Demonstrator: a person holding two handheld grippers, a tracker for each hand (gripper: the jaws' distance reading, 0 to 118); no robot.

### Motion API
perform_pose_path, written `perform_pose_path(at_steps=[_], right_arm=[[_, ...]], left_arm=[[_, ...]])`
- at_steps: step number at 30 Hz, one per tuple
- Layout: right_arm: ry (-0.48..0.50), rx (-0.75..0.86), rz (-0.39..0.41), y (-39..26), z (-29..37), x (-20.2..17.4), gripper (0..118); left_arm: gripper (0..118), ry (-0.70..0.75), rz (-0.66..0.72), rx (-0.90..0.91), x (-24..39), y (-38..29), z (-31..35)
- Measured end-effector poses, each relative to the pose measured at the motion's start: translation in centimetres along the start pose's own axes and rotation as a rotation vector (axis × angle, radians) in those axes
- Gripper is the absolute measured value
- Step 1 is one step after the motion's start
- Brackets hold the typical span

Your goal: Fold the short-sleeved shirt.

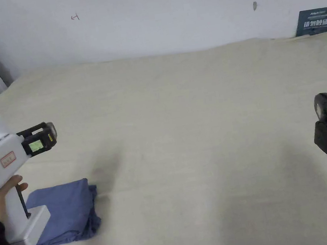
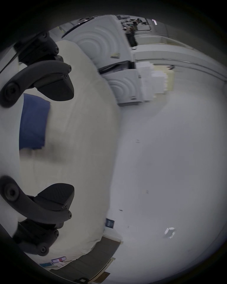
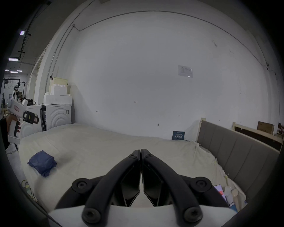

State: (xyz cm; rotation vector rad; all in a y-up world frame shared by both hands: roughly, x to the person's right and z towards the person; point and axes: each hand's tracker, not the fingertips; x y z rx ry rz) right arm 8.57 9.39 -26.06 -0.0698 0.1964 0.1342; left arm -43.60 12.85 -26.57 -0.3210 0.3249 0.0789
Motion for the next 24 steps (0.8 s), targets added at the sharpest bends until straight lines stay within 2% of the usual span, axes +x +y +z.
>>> perform_pose_path(at_steps=[6, 12, 14, 15, 18, 19, 20, 22, 24], right_arm=[[-0.024, 0.036, -0.011, 1.6, 1.3, 0.7, 0], [-0.047, 0.054, -0.029, 2.2, 2.9, 1.3, 0], [-0.051, 0.056, -0.03, 2.3, 3.5, 1.5, 0], [-0.052, 0.057, -0.033, 2.3, 3.7, 1.6, 0], [-0.054, 0.063, -0.036, 2.0, 4.4, 2.0, 0], [-0.056, 0.064, -0.037, 1.9, 4.6, 2.1, 0], [-0.058, 0.067, -0.038, 1.8, 4.8, 2.1, 0], [-0.063, 0.069, -0.037, 1.5, 4.9, 2.6, 0], [-0.068, 0.074, -0.038, 1.1, 5.1, 2.7, 0]], left_arm=[[109, 0.054, -0.035, 0.233, 7.4, -0.1, 5.8], [108, 0.0, -0.009, 0.399, 12.9, -2.6, 9.3], [103, -0.007, -0.01, 0.418, 14.5, -3.5, 10.0], [96, -0.015, -0.015, 0.444, 15.1, -4.0, 10.3], [58, -0.041, -0.006, 0.473, 16.8, -5.4, 11.0], [37, -0.048, -0.009, 0.48, 17.3, -5.9, 11.2], [22, -0.06, -0.011, 0.493, 17.8, -6.3, 11.3], [8, -0.091, -0.01, 0.504, 18.5, -7.3, 11.4], [0, -0.133, -0.013, 0.477, 19.0, -7.7, 11.5]])
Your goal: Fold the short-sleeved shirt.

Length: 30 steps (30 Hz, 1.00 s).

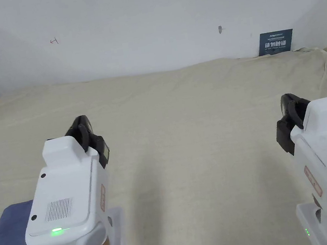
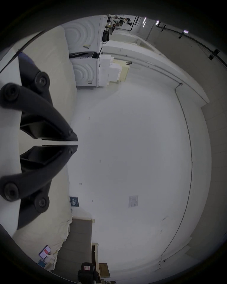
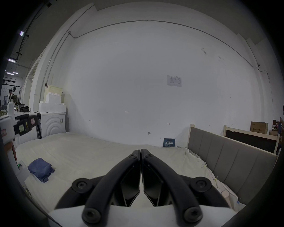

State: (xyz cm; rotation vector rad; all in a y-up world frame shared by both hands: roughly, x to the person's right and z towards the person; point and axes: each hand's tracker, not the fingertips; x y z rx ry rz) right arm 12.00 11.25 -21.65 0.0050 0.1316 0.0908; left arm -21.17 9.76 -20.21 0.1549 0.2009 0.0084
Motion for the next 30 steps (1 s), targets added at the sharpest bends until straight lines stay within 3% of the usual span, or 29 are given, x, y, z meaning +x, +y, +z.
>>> perform_pose_path(at_steps=[14, 30], right_arm=[[-0.026, -0.003, -0.015, -1.2, 0.5, 0.8, 0], [-0.037, 0.002, -0.022, -1.1, 0.6, 1.3, 0]], left_arm=[[0, -0.085, -0.033, -0.045, 3.2, -1.4, 0.5], [0, -0.082, -0.023, -0.054, 3.3, -1.6, 0.3]])
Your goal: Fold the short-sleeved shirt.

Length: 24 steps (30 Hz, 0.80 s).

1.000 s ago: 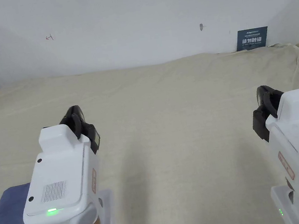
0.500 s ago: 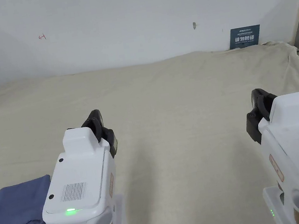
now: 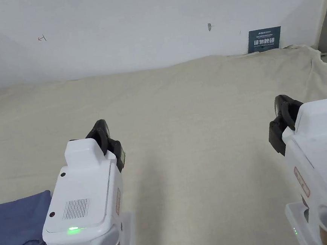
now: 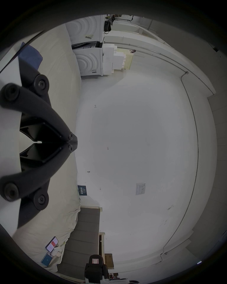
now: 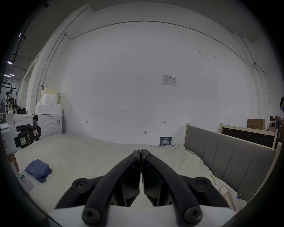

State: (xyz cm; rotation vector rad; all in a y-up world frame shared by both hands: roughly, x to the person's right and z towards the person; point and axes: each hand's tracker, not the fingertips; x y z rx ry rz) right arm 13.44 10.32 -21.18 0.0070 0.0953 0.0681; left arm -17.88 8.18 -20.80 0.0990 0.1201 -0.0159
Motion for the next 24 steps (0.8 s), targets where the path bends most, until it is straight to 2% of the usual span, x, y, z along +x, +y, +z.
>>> perform_pose_path(at_steps=[24], right_arm=[[0.004, 0.006, 0.0, 0.88, 0.5, -0.93, 0]], left_arm=[[0, -0.008, -0.007, -0.003, -0.01, 0.04, -0.1]])
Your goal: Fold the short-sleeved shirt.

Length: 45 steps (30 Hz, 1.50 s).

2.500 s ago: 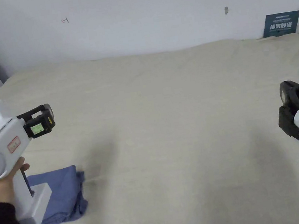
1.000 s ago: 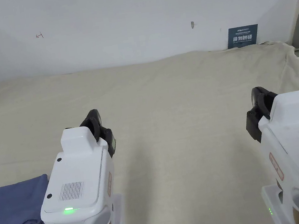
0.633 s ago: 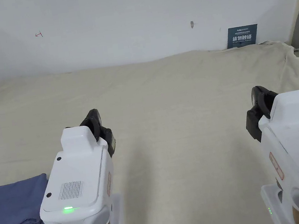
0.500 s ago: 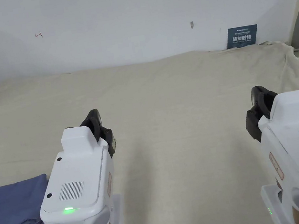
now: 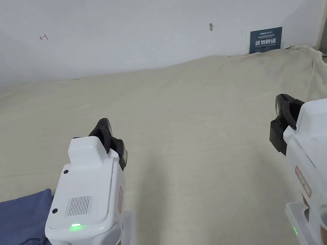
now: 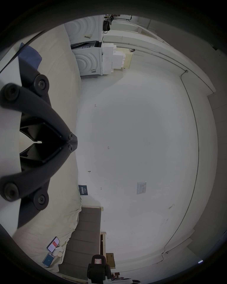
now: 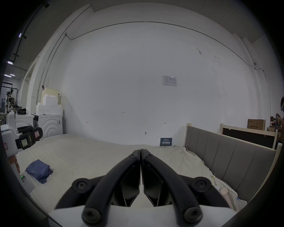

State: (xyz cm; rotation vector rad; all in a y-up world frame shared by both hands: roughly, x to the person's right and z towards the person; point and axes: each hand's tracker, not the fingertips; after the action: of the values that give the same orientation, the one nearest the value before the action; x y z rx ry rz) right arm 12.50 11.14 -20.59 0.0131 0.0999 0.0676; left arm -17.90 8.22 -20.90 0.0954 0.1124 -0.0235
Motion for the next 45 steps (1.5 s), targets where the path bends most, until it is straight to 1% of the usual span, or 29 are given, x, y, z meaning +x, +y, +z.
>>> perform_pose_path(at_steps=[32, 33, 34, 35, 36, 37, 38, 39, 40, 41, 42, 43, 44, 45], right_arm=[[-0.009, 0.005, 0.002, -0.19, -0.1, 0.51, 1], [-0.011, 0.007, 0.001, -0.18, -0.07, 0.5, 3], [-0.011, 0.008, 0.0, -0.18, -0.06, 0.51, 13], [-0.011, 0.007, 0.0, -0.19, -0.06, 0.55, 28], [-0.013, 0.007, -0.001, -0.14, -0.03, 0.49, 48], [-0.006, 0.004, -0.004, -0.12, -0.04, 0.49, 71], [-0.004, 0.0, -0.006, -0.12, -0.09, 0.56, 83], [0.003, -0.001, -0.011, -0.17, -0.15, 0.59, 92], [-0.001, -0.002, -0.01, -0.11, -0.11, 0.42, 97], [-0.005, -0.002, -0.008, -0.08, -0.09, 0.31, 100], [-0.005, -0.002, -0.008, -0.1, -0.08, 0.29, 100], [-0.007, -0.003, -0.009, -0.12, -0.08, 0.29, 108], [-0.007, -0.005, -0.012, -0.21, -0.14, 0.36, 115], [-0.006, -0.002, -0.017, -0.32, -0.16, 0.45, 118]], left_arm=[[0, 0.004, 0.003, -0.005, -0.21, -0.13, 0.17], [4, -0.001, 0.012, -0.004, -0.27, -0.14, 0.16], [12, -0.002, 0.018, -0.004, -0.35, -0.11, 0.21], [23, -0.003, 0.024, -0.006, -0.39, -0.09, 0.23], [40, -0.011, 0.028, -0.011, -0.46, -0.06, 0.24], [67, -0.009, 0.026, -0.01, -0.48, -0.08, 0.26], [82, -0.002, 0.02, -0.013, -0.43, -0.1, 0.24], [97, 0.004, 0.011, -0.019, -0.38, -0.14, 0.16], [106, 0.005, 0.009, -0.026, -0.4, -0.17, 0.07], [110, 0.005, 0.006, -0.035, -0.41, -0.19, -0.03], [110, 0.004, 0.006, -0.039, -0.4, -0.2, -0.08], [118, 0.003, 0.005, -0.039, -0.42, -0.26, -0.05], [118, 0.009, 0.004, -0.025, -0.42, -0.39, 0.18], [118, 0.014, 0.006, -0.027, -0.42, -0.37, 0.2]])
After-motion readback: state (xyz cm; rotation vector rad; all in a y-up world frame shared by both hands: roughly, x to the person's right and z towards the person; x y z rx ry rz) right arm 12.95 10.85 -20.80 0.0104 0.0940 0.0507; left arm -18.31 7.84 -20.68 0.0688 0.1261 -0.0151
